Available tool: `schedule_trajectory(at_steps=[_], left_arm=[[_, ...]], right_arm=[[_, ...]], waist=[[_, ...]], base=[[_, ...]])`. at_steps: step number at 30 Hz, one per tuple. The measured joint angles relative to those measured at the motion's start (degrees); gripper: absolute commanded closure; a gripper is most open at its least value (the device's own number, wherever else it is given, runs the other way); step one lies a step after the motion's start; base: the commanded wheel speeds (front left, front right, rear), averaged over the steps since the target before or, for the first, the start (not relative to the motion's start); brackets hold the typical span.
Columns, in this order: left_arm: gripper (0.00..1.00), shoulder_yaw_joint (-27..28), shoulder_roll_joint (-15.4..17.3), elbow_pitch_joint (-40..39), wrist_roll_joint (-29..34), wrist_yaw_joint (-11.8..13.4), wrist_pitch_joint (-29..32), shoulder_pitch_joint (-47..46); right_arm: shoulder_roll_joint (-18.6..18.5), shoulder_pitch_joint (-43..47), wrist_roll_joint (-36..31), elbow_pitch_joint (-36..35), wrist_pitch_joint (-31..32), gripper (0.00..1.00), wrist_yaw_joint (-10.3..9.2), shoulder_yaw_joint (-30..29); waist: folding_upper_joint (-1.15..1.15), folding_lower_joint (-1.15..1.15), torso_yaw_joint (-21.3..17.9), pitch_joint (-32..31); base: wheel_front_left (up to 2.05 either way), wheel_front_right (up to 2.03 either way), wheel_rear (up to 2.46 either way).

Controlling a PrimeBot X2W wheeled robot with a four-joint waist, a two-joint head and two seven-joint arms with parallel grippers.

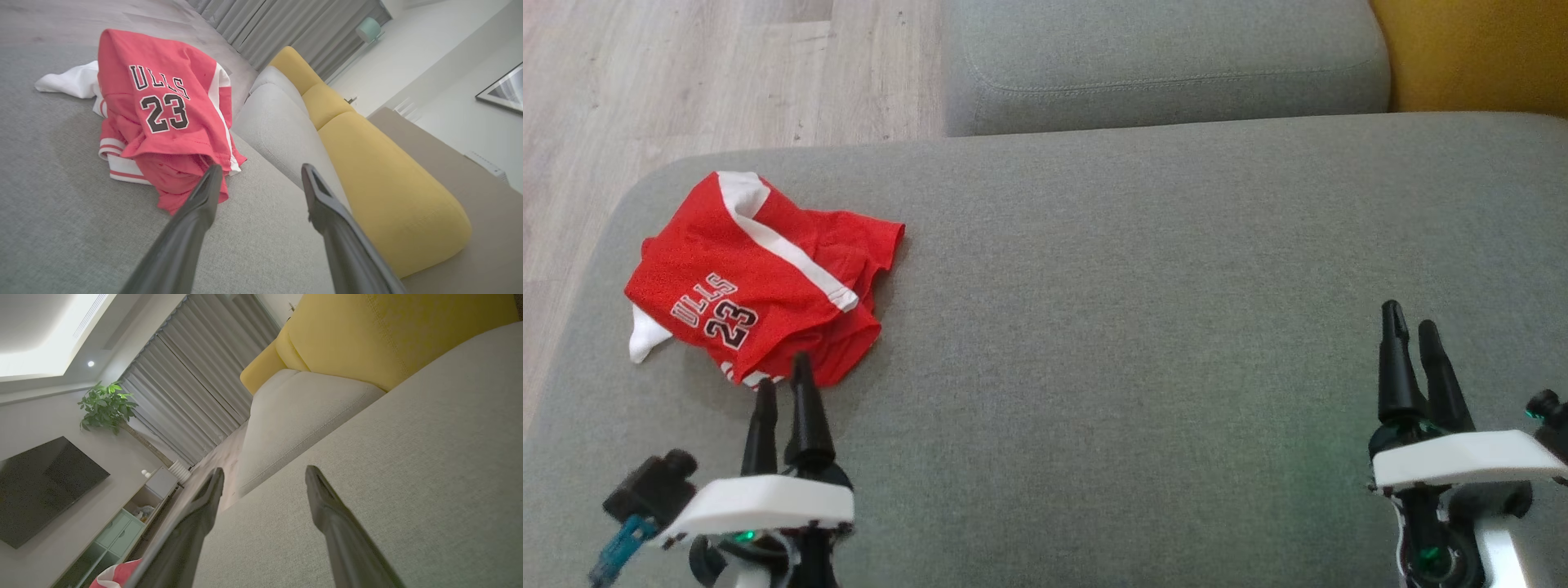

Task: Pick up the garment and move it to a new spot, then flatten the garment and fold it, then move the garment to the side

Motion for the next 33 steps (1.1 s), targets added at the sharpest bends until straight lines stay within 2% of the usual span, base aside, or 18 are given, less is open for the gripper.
schedule_trajectory(at_steps=[16, 24, 33], left_arm=[[0.00, -9.6, 4.3, -1.3, 11.9, 6.3, -2.5, -1.3], [0.00, -15.6, 7.3, 0.8, 20.0, 10.8, -4.1, -3.2], [0.00, -21.5, 9.3, 4.2, 27.1, 13.9, -5.6, -5.1]], right_arm=[[0.0, 0.0, -13.1, -2.1, -2.5, 0.00, 0.00, 2.5], [0.0, 0.1, -22.7, -2.8, -4.0, 0.00, 0.00, 3.4], [0.0, 1.1, -31.9, -2.7, -5.6, 0.00, 0.00, 4.5]], waist=[[0.00, 0.00, -0.3, -0.1], [0.00, 0.00, -0.5, -0.5], [0.00, 0.00, -0.1, -0.9]], base=[[0.00, 0.00, 0.00], [0.00, 0.00, 0.00], [0.00, 0.00, 0.00]])
